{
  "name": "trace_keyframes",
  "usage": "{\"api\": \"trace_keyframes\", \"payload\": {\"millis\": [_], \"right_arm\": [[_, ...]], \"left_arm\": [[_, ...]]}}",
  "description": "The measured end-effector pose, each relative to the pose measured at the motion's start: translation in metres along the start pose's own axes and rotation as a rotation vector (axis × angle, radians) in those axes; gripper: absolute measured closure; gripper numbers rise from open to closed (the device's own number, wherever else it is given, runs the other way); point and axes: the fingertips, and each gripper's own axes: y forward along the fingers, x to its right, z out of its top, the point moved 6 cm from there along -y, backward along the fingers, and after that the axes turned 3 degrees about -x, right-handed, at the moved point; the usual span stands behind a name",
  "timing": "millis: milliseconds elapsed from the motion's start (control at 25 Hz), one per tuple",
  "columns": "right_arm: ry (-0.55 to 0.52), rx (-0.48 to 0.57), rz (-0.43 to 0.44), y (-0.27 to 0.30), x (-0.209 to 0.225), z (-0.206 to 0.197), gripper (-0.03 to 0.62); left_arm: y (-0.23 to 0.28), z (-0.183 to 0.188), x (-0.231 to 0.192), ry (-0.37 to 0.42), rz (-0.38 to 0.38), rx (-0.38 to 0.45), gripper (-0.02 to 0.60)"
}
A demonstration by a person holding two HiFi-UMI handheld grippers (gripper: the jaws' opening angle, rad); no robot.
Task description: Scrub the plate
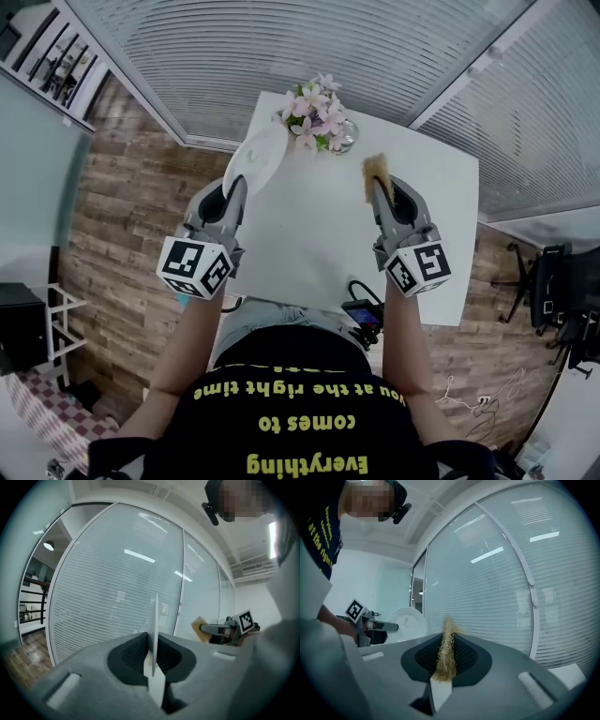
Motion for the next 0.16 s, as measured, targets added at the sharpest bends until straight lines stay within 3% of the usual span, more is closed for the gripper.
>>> {"api": "trace_keyframes", "payload": {"millis": [160], "right_arm": [[0.009, 0.000, -0.005, -0.0033, 0.0020, -0.0028, 0.553]], "left_arm": [[-0.0006, -0.0020, 0.0028, -0.008, 0.001, -0.003, 0.561]]}}
